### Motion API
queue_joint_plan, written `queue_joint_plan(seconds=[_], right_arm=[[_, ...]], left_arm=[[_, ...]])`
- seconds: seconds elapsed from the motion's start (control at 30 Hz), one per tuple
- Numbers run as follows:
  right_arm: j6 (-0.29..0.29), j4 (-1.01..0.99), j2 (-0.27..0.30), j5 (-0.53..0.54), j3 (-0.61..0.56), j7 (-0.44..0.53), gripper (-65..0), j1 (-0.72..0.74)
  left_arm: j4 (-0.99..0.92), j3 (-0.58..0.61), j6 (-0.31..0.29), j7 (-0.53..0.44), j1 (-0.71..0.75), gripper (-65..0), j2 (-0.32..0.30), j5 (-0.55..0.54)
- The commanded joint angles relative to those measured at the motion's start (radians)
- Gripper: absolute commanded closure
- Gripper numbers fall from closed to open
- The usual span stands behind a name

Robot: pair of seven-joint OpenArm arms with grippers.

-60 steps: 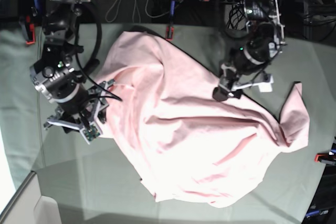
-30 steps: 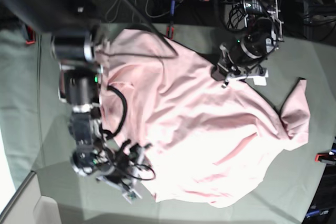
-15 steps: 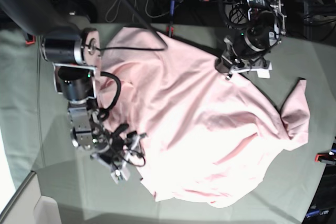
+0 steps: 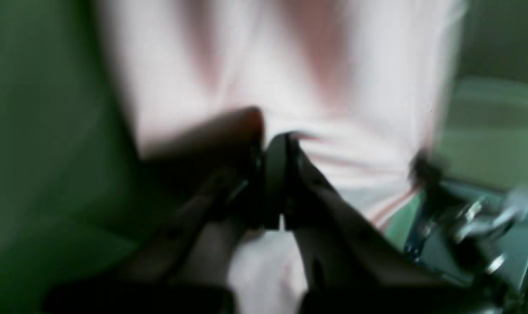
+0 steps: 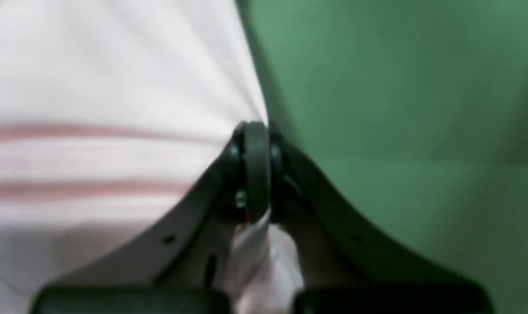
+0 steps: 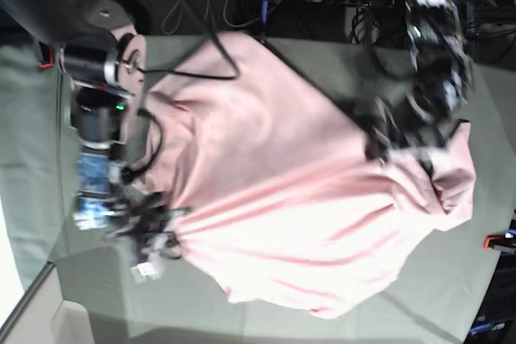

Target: Layout the t-shirt on the table in an organized manner, then fold the t-shirt properly

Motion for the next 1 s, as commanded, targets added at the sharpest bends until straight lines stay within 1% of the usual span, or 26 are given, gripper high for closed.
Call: queue_joint_plan(seconds=[0.0,0.03,0.13,0.2,0.3,0.43,0.47,0.57,0.6,0.7,0.73,0.77,0.87,0.93,0.97], right_arm=[[0.034,0.103,0.008,0.013,0.024,-0.007,0.0,0.008],[0.052,0.201,0.008,0.012,0.044,-0.047,0.0,-0.021],[0.052,0.476,0.006,0.012,0.056,-0.150,0.0,-0.116],[0.052,0.652,0.002,0.012,0.056,-0.209,0.0,-0.197],[0.052,0.850,-0.008,0.012,0.056,-0.255,0.0,-0.323],[0.052,1.053,-0.077,0.013,0.054,-0.269,0.0,-0.486],[0.052,1.085,-0.104,0.013,0.041,-0.268,0.0,-0.524],[0.052,1.145,-0.164,0.013,-0.024,-0.266,0.0,-0.613],[0.052,1.157,-0.187,0.013,-0.056,-0.271,0.0,-0.636],[0.052,1.163,-0.187,0.013,-0.188,-0.272,0.0,-0.682],[0.052,1.160,-0.187,0.013,-0.229,-0.272,0.0,-0.692],[0.052,1.159,-0.187,0.013,-0.288,-0.272,0.0,-0.699],[0.052,1.157,-0.187,0.013,-0.411,-0.275,0.0,-0.707],[0.052,1.142,-0.187,0.013,-0.490,-0.318,0.0,-0.696],[0.052,1.132,-0.187,0.013,-0.523,-0.340,0.0,-0.692]], left_arm=[[0.020,-0.008,0.005,-0.019,-0.046,-0.2,-0.019,-0.013],[0.014,-0.008,0.006,-0.019,-0.088,-0.2,-0.030,-0.013],[-0.020,-0.010,0.006,-0.025,-0.224,-0.2,-0.050,-0.004],[-0.078,-0.008,0.006,-0.027,-0.333,-0.2,-0.053,-0.006],[-0.184,-0.002,0.003,-0.025,-0.505,-0.2,-0.070,-0.012],[-0.334,0.009,0.002,-0.019,-0.737,-0.2,-0.067,-0.012],[-0.368,0.032,0.002,-0.025,-0.790,-0.2,-0.067,-0.007],[-0.435,0.087,0.002,-0.027,-0.898,-0.2,-0.073,-0.010],[-0.445,0.104,0.002,-0.027,-0.916,-0.2,-0.076,-0.010],[-0.446,0.105,0.002,-0.018,-0.921,-0.2,-0.090,-0.012],[-0.446,0.105,0.002,-0.018,-0.909,-0.2,-0.113,-0.012],[-0.446,0.105,0.002,-0.018,-0.873,-0.2,-0.136,-0.013],[-0.425,0.102,0.002,-0.018,-0.770,-0.2,-0.209,-0.015],[-0.395,0.098,0.002,-0.025,-0.671,-0.2,-0.271,-0.015],[-0.380,0.082,0.002,-0.027,-0.629,-0.2,-0.291,-0.015]])
